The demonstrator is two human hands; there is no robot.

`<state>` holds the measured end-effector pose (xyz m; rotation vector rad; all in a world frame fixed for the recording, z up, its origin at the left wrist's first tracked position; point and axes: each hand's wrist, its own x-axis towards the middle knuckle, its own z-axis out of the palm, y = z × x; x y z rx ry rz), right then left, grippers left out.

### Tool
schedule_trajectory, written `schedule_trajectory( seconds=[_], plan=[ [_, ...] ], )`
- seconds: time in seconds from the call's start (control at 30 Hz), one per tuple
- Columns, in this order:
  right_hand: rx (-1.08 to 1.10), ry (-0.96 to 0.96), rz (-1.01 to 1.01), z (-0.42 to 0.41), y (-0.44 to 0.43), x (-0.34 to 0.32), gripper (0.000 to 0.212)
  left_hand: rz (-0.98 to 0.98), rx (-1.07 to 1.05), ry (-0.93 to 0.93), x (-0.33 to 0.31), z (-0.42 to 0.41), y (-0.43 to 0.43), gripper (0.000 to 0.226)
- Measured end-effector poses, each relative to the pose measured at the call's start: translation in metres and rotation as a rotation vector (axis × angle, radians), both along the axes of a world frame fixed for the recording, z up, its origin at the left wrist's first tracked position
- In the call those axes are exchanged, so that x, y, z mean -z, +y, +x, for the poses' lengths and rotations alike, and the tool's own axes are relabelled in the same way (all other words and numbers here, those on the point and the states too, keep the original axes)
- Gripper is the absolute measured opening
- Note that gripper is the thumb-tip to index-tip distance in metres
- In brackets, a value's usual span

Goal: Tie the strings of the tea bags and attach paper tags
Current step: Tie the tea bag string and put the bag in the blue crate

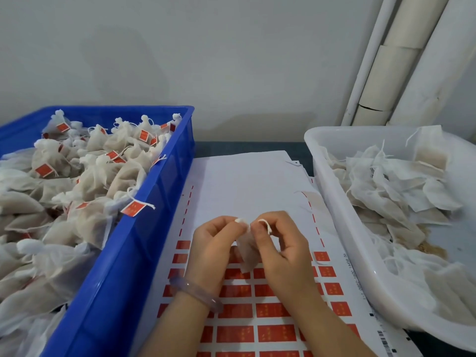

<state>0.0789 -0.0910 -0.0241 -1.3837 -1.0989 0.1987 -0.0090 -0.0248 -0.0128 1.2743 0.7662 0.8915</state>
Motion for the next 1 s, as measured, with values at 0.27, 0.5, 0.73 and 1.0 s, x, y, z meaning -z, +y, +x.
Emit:
schedule_trajectory(
  seconds=[0.27,0.5,0.73,1.0],
  plan=[
    [-0.099,0.194,-0.043,0.008,-0.001,0.0,0.016,0.061,0.111,-0.019,0.001,-0.005,0.007,0.024],
    [-0.14,0.225,0.015,0.01,-0.004,-0.001,0.015,0.167,0.199,0.061,-0.006,-0.006,-0.001,0.034],
    [-0.13,0.231,0.041,0.012,-0.003,0.001,0.018,0.204,0.242,0.143,-0.007,-0.011,0.007,0.026],
    [-0.353,0.431,-0.074,0.018,-0.001,0.002,0.02,0.112,0.396,-0.116,-0.012,-0.02,0.008,0.022]
  ],
)
